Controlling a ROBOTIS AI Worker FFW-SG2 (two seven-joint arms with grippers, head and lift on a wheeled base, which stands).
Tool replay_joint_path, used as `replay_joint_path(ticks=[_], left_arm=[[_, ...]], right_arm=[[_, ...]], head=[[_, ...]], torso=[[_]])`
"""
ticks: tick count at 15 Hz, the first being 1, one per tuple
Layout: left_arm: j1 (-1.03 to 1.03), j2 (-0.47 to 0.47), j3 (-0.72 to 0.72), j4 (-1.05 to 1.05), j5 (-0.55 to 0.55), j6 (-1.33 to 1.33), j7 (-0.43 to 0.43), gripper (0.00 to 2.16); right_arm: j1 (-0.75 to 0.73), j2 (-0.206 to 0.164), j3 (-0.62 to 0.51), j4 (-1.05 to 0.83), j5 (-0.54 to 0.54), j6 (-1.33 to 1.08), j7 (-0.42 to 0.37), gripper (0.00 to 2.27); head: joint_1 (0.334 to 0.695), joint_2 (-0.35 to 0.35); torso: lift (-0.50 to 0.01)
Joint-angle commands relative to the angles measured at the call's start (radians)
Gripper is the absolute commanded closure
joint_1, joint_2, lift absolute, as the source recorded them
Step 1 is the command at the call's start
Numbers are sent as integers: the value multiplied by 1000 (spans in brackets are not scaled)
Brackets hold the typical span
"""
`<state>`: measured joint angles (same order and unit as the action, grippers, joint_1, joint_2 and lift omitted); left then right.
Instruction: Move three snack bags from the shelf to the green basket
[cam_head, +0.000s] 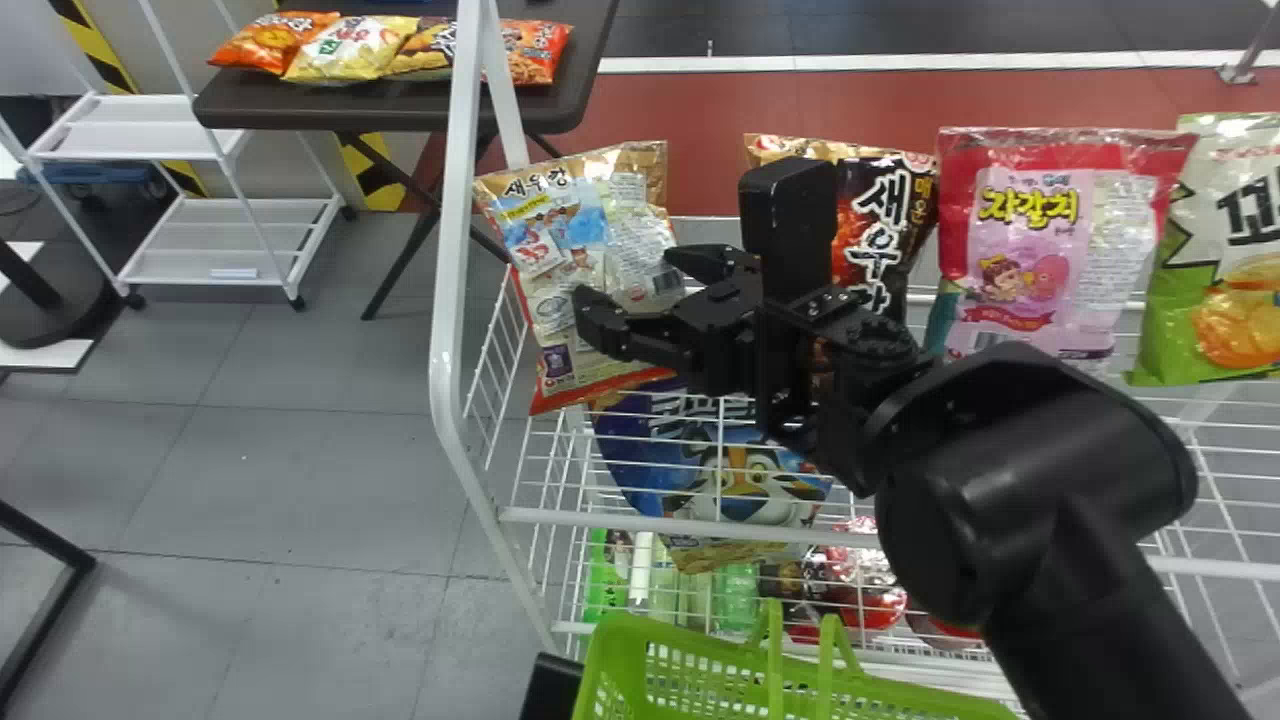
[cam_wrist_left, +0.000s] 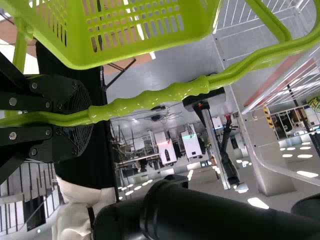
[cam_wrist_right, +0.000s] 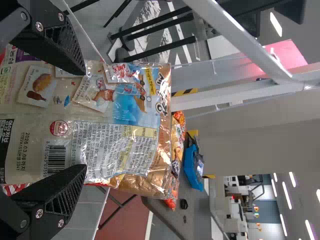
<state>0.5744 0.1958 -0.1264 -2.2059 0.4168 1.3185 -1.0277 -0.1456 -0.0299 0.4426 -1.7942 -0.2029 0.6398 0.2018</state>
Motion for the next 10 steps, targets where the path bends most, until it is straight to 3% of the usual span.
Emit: replay_joint_path(ticks=[1,2,3,5,7,10], left_arm=[[-4,1,-4,2,0,0,1,1956],[-4,1,-4,2,0,0,3,1956],[-4,1,-5,2,0,0,3,1956],[-4,1,-9,0,0,0,8,1956],[-2,1,-9,-2,0,0,6,1956],[5,1,-5,-12,0,0,6,1956]], right_arm=[[-22,16,10,32,48,7,-1,191],[-38,19,11,48,57,10,2,215],[-58,21,8,67,54,31,36,414],[-54,19,2,50,43,111,47,1912],[-11,13,-8,-2,54,87,99,2206],[60,5,-48,-80,45,25,123,2246]], head=[[695,111],[695,111],[695,111],[695,117],[695,115],[695,123]], torso=[[-48],[-48],[-48],[-48],[-48],[-48]])
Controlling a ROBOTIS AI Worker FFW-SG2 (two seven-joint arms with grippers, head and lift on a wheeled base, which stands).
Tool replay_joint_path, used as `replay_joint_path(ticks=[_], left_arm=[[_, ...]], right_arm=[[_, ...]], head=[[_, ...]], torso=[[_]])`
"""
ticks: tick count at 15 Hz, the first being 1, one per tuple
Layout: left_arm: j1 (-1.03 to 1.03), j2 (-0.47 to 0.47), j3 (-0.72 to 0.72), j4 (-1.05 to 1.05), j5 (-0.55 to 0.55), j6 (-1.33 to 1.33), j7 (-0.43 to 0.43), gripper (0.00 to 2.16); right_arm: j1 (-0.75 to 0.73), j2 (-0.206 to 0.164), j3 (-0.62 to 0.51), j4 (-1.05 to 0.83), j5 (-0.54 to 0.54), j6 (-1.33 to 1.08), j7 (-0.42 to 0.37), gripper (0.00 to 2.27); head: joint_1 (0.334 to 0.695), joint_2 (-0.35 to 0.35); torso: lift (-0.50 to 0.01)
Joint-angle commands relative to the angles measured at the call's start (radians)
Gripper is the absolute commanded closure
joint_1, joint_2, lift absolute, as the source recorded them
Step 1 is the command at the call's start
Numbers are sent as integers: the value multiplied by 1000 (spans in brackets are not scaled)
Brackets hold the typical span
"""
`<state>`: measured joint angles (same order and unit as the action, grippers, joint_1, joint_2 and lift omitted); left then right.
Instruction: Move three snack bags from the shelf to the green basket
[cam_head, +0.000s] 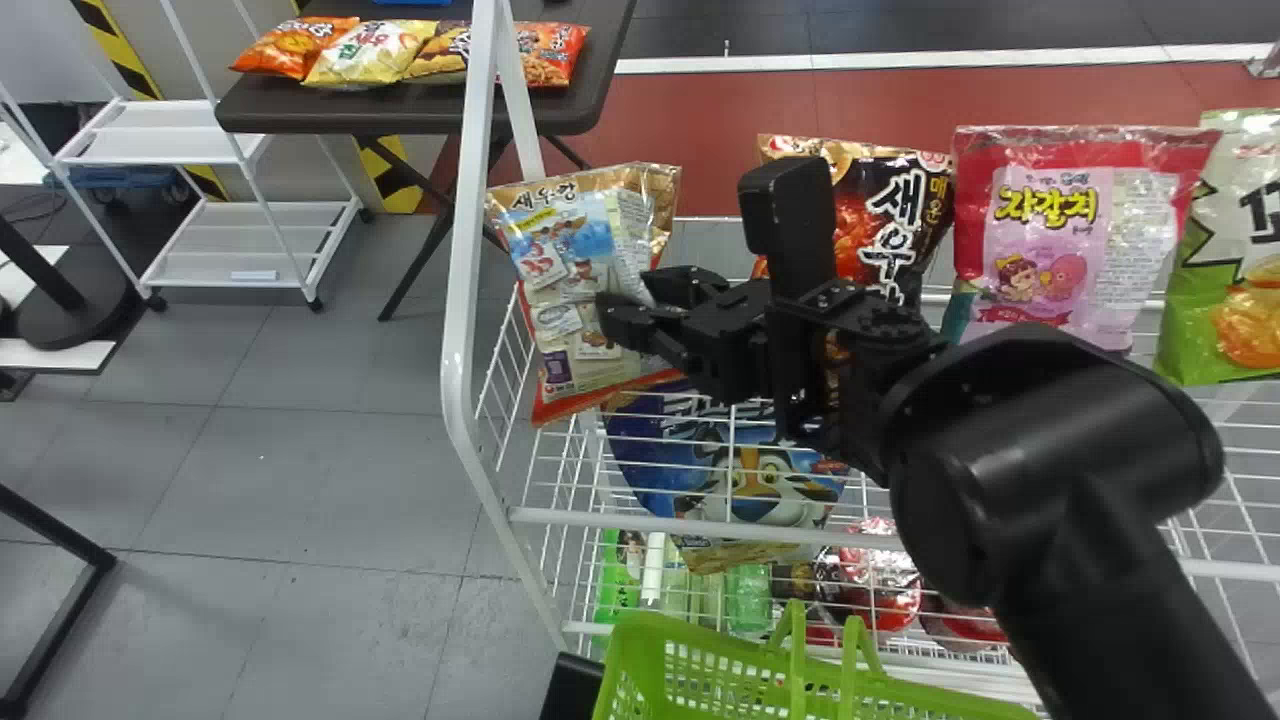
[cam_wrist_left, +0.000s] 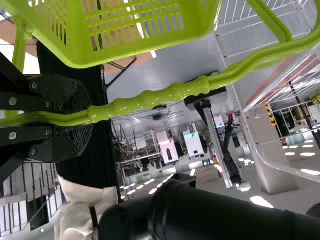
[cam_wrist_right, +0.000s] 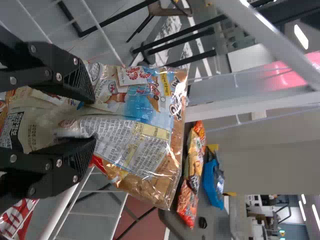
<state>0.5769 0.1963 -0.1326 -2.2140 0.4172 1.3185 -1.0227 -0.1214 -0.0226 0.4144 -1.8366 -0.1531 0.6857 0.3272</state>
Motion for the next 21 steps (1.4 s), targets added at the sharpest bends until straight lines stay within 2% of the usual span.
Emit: replay_joint_path(ticks=[1,2,6,9,10,11,12,14,15,17,21], left_arm=[[4,0,1,-4,0,0,3,1956],[6,-2,1,-6,0,0,3,1956],[9,-5,-1,-10,-3,0,16,1956],[11,-11,-4,-9,-9,0,18,1956],[11,-12,-2,-7,-11,-6,19,1956],[11,-12,-2,-9,-11,-18,26,1956],[11,-12,1,-9,-14,-21,32,1956],[23,-15,16,-12,-14,-31,29,1956],[35,-18,19,-13,-12,-52,29,1956],[69,-29,34,-26,-14,-95,35,1956],[69,-41,36,-36,-20,-101,55,1956]], right_arm=[[62,-3,-36,-69,-13,-30,-2,2246],[83,-8,-49,-102,-11,-30,0,2246],[266,-94,-94,-409,-17,25,1,2246],[467,-166,-175,-662,-37,41,6,2246],[548,-178,-227,-744,-59,41,9,2246],[634,-180,-278,-816,-62,41,30,2246],[698,-180,-319,-862,-63,41,41,2246],[806,-180,-390,-909,-65,7,50,2246],[824,-180,-413,-914,-65,1,55,2246],[845,-204,-459,-926,-65,28,55,2246],[904,-194,-583,-954,-77,256,128,2246]], head=[[695,119],[695,113],[695,63],[695,1],[695,-23],[695,-47],[695,-114],[695,-177],[695,-206],[695,-261],[695,-348]], torso=[[-48],[-48],[-48],[-48],[-48],[-48],[-48],[-48],[-48],[-48],[-48]])
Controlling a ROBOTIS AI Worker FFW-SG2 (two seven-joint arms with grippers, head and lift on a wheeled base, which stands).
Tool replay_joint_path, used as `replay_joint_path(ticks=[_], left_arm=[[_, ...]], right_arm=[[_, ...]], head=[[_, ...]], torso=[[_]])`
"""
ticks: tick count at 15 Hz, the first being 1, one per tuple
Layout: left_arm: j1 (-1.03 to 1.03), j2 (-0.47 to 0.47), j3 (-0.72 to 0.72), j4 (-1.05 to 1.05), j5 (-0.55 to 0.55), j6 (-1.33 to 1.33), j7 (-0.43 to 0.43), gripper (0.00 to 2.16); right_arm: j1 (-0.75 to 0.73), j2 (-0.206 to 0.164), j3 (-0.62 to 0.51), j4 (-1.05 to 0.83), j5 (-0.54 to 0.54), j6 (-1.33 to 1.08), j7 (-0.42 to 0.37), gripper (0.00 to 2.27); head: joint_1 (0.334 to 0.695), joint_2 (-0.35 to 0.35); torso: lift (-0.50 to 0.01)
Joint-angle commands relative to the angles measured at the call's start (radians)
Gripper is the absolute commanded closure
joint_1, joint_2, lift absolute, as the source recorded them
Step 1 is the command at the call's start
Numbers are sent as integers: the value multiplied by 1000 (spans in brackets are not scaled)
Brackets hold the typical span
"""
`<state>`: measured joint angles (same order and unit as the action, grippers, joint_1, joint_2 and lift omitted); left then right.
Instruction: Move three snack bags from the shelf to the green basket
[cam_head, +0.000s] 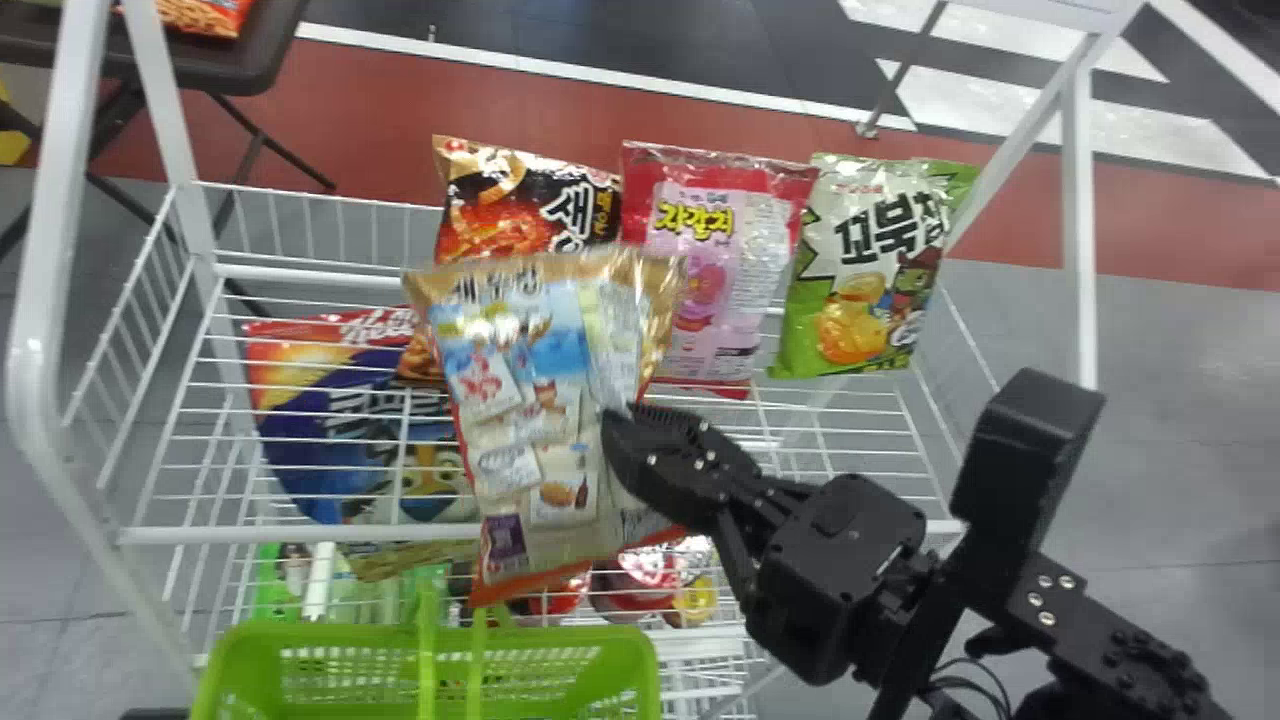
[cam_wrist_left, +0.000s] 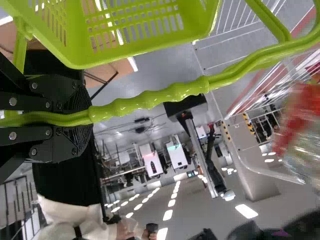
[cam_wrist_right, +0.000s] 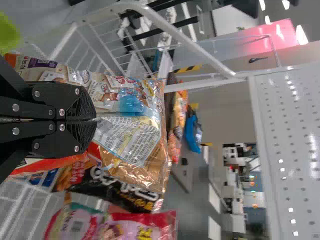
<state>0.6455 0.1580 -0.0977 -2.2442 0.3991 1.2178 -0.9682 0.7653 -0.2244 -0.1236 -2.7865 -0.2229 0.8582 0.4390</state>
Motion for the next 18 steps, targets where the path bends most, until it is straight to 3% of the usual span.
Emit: replay_joint_path(ticks=[1,4,6,12,18], left_arm=[[0,-6,1,-12,0,0,0,1956],[0,-17,0,-23,-2,0,2,1956],[0,-20,-4,-28,-2,0,0,1956],[3,-20,-14,-37,-2,0,2,1956],[9,-14,-11,-54,-3,0,2,1956]], right_arm=[[20,17,-74,-4,-18,160,50,2250],[22,69,-133,-4,-24,331,144,2250],[23,92,-137,18,5,378,165,2250],[-23,92,-24,211,30,371,182,2250],[-89,91,122,390,140,365,176,2250]], head=[[695,-350],[695,-350],[695,-350],[695,-350],[695,-350]], torso=[[-48],[-48],[-48],[-48],[-48]])
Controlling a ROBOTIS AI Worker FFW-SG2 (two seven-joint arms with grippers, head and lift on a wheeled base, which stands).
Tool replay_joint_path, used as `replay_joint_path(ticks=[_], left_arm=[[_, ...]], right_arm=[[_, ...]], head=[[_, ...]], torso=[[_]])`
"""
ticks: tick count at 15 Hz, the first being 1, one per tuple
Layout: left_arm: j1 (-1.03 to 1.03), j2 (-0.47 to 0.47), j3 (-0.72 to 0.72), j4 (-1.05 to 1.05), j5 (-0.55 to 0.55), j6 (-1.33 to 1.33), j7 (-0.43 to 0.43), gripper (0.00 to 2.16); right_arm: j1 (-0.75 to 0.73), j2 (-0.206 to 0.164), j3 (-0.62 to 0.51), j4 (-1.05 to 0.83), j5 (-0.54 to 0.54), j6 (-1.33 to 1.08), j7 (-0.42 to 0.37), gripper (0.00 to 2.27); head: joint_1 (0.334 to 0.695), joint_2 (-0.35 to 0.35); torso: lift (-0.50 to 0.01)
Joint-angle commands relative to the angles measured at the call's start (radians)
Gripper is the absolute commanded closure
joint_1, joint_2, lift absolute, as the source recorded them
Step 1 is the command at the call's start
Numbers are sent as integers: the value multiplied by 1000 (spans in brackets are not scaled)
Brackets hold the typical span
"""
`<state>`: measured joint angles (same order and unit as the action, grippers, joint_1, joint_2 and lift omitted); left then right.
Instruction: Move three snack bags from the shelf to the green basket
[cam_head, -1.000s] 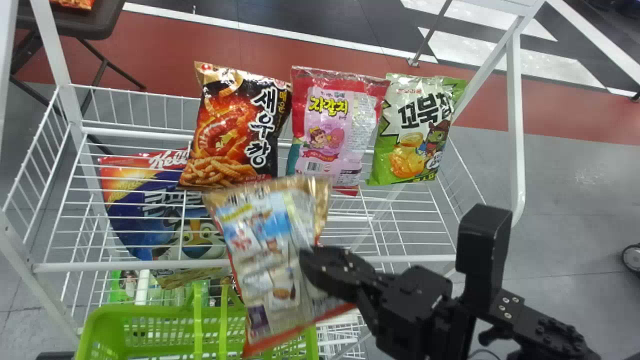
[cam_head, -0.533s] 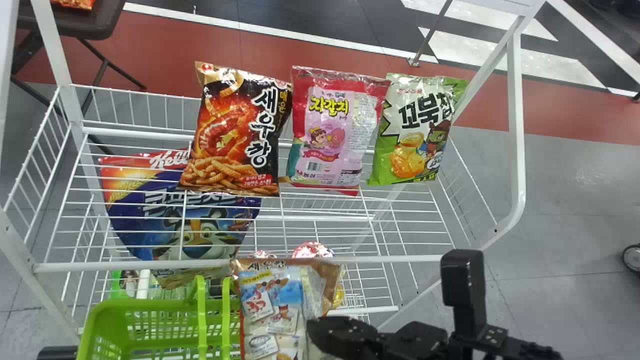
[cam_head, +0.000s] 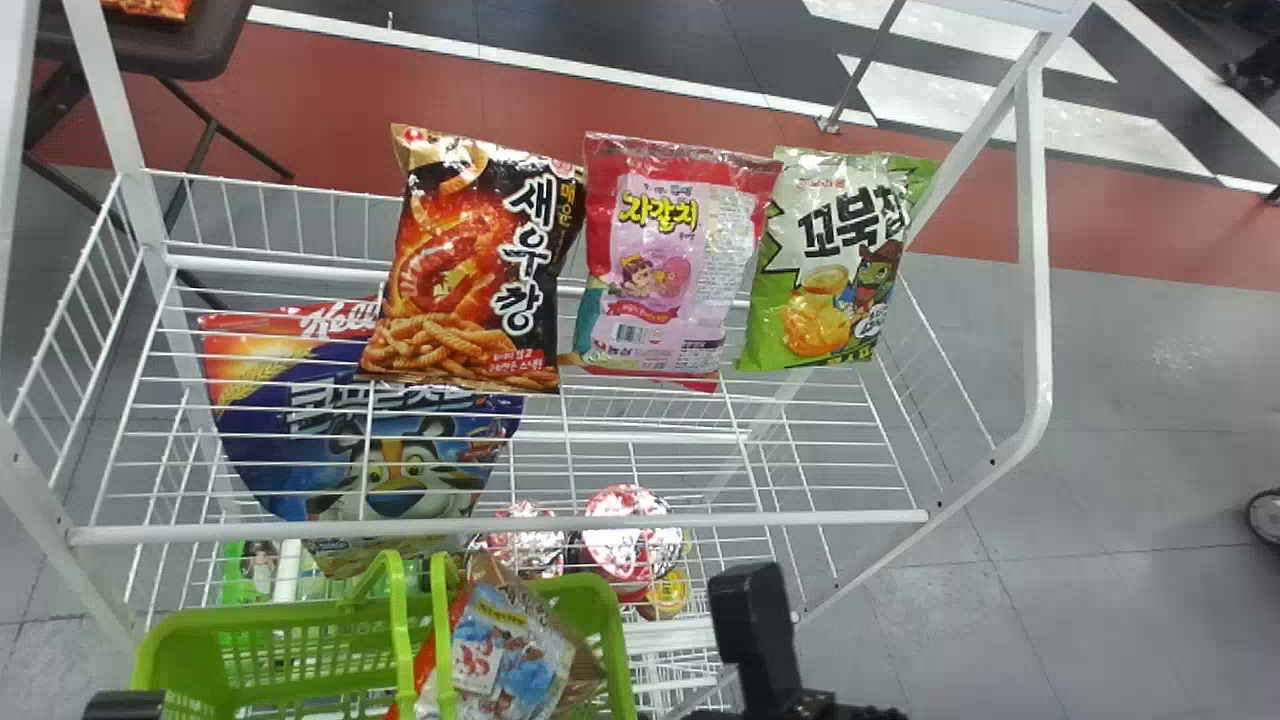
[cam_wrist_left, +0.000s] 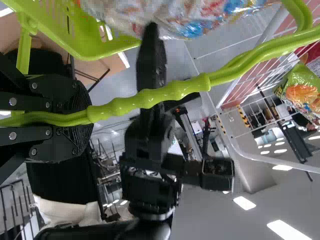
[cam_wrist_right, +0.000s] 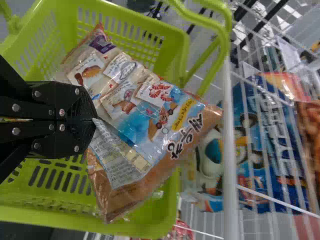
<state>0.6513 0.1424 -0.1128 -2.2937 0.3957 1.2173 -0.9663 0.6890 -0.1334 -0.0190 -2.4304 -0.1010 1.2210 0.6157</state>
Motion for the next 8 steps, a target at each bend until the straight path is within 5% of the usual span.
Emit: replay_joint_path(ticks=[1,4,5,6,7,8], left_arm=[[4,2,7,-6,0,0,0,1956],[4,0,5,-6,0,0,1,1956],[4,-1,4,-4,-3,0,3,1956],[4,-3,1,-4,-8,0,3,1956],[4,-3,-2,-4,-9,0,5,1956],[4,-3,-1,-4,-9,0,5,1956]], right_arm=[[-17,0,25,50,34,12,-1,2250],[-72,-12,65,57,106,220,-2,2240],[-71,-14,70,54,115,223,-1,2027],[-69,-15,71,39,124,239,-1,1690],[-55,-14,67,11,127,223,-1,721],[-25,-14,54,-24,126,150,-2,-2]], head=[[695,-350],[695,-350],[695,-350],[695,-350],[695,-350],[695,-350]], torso=[[-48],[-48],[-48],[-48],[-48],[-48]])
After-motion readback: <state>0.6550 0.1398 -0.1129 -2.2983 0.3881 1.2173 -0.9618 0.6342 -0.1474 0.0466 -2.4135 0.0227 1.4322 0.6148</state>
